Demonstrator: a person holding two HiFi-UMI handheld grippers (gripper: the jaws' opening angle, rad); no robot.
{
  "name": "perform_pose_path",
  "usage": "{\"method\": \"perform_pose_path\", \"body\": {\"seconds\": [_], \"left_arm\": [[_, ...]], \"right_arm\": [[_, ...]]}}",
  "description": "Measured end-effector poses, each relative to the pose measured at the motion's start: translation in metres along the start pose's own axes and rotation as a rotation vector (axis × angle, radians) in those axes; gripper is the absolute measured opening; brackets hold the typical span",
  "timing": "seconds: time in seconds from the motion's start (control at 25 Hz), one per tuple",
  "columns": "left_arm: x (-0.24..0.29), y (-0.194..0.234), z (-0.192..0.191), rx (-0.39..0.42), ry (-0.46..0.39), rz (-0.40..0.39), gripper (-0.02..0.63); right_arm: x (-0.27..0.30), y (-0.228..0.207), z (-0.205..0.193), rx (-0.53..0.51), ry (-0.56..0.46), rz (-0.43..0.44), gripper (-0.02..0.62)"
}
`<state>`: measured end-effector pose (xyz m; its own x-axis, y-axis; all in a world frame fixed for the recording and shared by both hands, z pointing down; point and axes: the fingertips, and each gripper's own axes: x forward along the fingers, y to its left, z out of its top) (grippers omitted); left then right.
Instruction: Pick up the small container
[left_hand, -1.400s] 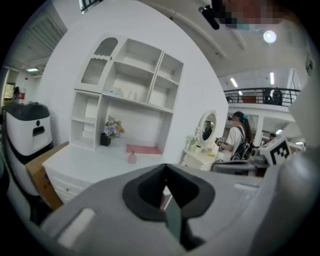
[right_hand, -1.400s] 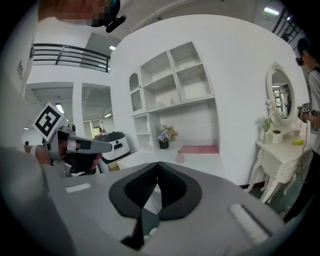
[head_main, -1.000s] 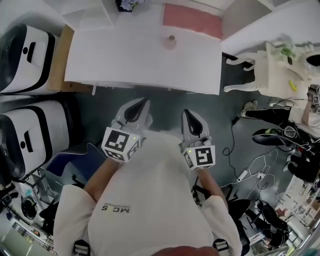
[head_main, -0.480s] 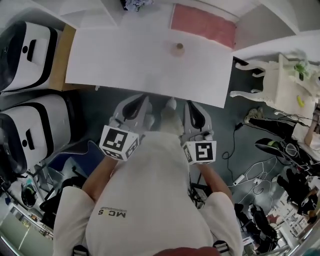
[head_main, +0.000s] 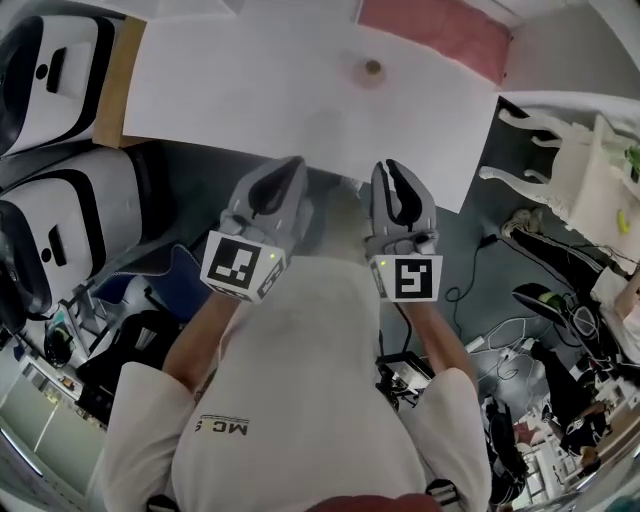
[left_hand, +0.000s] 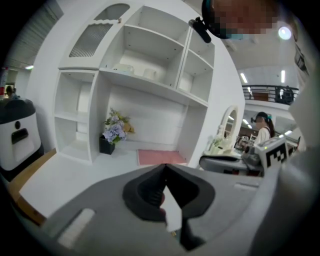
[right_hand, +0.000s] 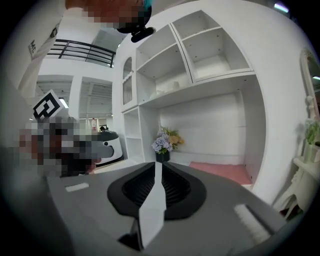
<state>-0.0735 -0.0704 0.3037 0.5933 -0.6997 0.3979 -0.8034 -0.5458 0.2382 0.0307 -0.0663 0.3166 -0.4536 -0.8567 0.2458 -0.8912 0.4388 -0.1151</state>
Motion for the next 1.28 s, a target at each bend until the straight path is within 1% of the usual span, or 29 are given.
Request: {"method": "perform_pose_path", "body": {"seconds": [0.12,0.2,0.28,0.4,0.44,0.48,0.52,0.56,0.64,0.76,0.96,1.04,1.16,1.28], "left_arm": [[0.016,0.007,-0.006,0.013,-0.003,0.008,-0.002],[0.026,0.013,-0.012,0.006,0.004,0.022,-0.002],[0.039,0.018,-0.019,0.0,0.015,0.029,-0.002],[0.063,0.025,-0.032,0.015,0.021,0.029,-0.002],[0.072,0.027,-0.037,0.014,0.023,0.032,-0.002],[0.08,0.029,-0.04,0.007,0.025,0.035,-0.002],[0.088,0.03,-0.041,-0.002,0.024,0.035,-0.002],[0.094,0.031,-0.042,-0.007,0.021,0.033,-0.002],[0.104,0.031,-0.044,-0.001,0.018,0.023,-0.002],[0.114,0.038,-0.057,0.011,0.03,0.017,-0.002],[0.127,0.059,-0.076,0.037,0.024,0.05,-0.002],[0.128,0.06,-0.08,0.018,0.022,0.053,-0.002],[0.13,0.065,-0.081,-0.02,0.001,0.052,-0.002],[0.131,0.074,-0.088,0.001,0.012,0.038,-0.002]], "right_arm": [[0.013,-0.01,-0.015,-0.015,0.015,0.008,0.039],[0.023,-0.017,-0.027,-0.016,0.03,0.008,0.06],[0.035,-0.028,-0.04,-0.006,0.045,0.003,0.066],[0.054,-0.049,-0.056,0.003,0.048,-0.018,0.084],[0.059,-0.056,-0.062,0.005,0.048,-0.028,0.113],[0.064,-0.062,-0.066,0.003,0.048,-0.037,0.166],[0.069,-0.068,-0.07,-0.003,0.045,-0.045,0.199],[0.073,-0.072,-0.073,-0.01,0.042,-0.053,0.209],[0.08,-0.08,-0.077,-0.02,0.038,-0.065,0.209],[0.09,-0.086,-0.085,-0.031,0.025,-0.081,0.209],[0.112,-0.088,-0.107,-0.066,0.001,-0.087,0.196],[0.116,-0.089,-0.117,-0.059,0.009,-0.089,0.196],[0.124,-0.089,-0.123,-0.065,0.007,-0.092,0.196],[0.133,-0.088,-0.123,-0.058,-0.014,-0.105,0.196]]}}
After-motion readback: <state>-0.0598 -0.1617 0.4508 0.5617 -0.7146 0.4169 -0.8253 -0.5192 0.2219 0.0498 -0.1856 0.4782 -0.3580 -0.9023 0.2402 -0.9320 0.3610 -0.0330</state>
